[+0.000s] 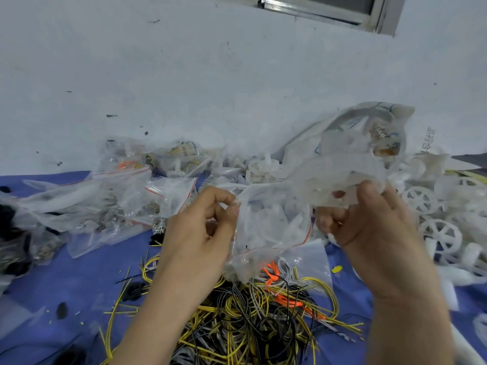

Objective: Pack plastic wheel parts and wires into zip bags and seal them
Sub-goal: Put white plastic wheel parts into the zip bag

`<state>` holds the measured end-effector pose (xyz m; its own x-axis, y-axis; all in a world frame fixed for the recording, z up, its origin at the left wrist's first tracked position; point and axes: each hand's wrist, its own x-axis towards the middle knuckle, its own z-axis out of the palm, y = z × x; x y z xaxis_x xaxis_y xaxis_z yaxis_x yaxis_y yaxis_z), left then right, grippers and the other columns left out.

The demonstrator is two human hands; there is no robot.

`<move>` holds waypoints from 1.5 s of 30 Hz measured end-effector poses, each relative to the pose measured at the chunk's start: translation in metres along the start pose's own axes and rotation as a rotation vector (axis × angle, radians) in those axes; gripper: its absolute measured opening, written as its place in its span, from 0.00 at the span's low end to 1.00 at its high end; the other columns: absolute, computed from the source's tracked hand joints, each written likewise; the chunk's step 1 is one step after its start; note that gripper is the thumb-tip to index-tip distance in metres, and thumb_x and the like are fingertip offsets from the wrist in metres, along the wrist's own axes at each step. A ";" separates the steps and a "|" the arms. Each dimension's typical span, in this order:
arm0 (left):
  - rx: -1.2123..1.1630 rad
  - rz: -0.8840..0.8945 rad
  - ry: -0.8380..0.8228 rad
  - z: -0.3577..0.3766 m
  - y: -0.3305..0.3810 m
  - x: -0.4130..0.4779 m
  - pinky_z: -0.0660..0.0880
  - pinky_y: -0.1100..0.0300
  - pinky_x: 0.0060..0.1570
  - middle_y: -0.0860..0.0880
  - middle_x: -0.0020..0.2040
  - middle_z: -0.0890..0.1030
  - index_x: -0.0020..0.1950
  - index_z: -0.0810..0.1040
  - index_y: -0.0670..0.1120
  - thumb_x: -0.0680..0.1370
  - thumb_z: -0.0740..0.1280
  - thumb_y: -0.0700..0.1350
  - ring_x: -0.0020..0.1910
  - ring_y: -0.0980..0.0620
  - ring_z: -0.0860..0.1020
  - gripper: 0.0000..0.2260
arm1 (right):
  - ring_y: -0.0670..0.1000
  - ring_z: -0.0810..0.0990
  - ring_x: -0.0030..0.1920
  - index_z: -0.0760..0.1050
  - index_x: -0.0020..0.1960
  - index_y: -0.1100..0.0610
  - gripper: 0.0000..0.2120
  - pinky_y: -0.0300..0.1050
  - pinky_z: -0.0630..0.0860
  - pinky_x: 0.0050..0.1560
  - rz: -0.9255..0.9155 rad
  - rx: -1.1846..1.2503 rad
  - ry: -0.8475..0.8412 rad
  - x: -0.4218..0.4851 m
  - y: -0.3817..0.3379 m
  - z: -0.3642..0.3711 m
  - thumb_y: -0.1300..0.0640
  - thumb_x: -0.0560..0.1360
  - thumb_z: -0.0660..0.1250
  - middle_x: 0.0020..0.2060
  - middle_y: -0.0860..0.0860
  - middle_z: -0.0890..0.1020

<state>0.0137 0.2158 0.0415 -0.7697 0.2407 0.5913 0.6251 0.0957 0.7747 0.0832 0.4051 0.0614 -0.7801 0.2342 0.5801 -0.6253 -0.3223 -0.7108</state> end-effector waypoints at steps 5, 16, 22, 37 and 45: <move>-0.019 -0.028 -0.008 -0.001 0.000 0.000 0.67 0.66 0.23 0.50 0.32 0.78 0.43 0.75 0.55 0.77 0.62 0.39 0.24 0.57 0.73 0.10 | 0.57 0.82 0.37 0.79 0.47 0.54 0.14 0.47 0.78 0.42 0.024 -0.212 -0.275 0.002 0.008 0.022 0.53 0.65 0.77 0.43 0.52 0.82; -0.083 0.010 -0.009 0.003 0.003 -0.001 0.67 0.67 0.24 0.51 0.28 0.75 0.48 0.77 0.57 0.78 0.63 0.42 0.21 0.55 0.72 0.09 | 0.47 0.80 0.48 0.77 0.44 0.46 0.07 0.48 0.75 0.50 0.156 -0.826 -0.193 0.000 0.008 0.011 0.52 0.69 0.74 0.47 0.43 0.82; -0.076 0.027 0.041 0.010 0.003 -0.004 0.70 0.53 0.28 0.47 0.27 0.72 0.52 0.74 0.59 0.78 0.61 0.42 0.24 0.45 0.69 0.11 | 0.38 0.78 0.51 0.76 0.45 0.43 0.16 0.46 0.74 0.52 0.282 -1.040 -0.141 -0.001 0.010 0.011 0.65 0.74 0.67 0.48 0.39 0.81; 0.015 0.182 0.140 -0.006 0.017 -0.002 0.70 0.51 0.23 0.45 0.30 0.72 0.50 0.75 0.60 0.77 0.60 0.47 0.26 0.44 0.73 0.09 | 0.43 0.80 0.55 0.81 0.45 0.55 0.20 0.42 0.73 0.61 0.379 -0.752 -0.323 -0.009 -0.010 0.030 0.45 0.59 0.80 0.51 0.42 0.83; -0.113 0.142 0.153 -0.006 0.020 -0.004 0.70 0.66 0.21 0.48 0.34 0.75 0.48 0.77 0.58 0.78 0.60 0.44 0.20 0.54 0.75 0.09 | 0.38 0.78 0.55 0.78 0.38 0.50 0.27 0.38 0.75 0.54 0.316 -0.963 -0.068 -0.005 -0.007 0.040 0.32 0.49 0.70 0.53 0.36 0.80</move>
<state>0.0281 0.2108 0.0559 -0.6910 0.0936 0.7168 0.7168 -0.0399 0.6962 0.0923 0.3691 0.0793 -0.9286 0.2039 0.3099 -0.1646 0.5223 -0.8367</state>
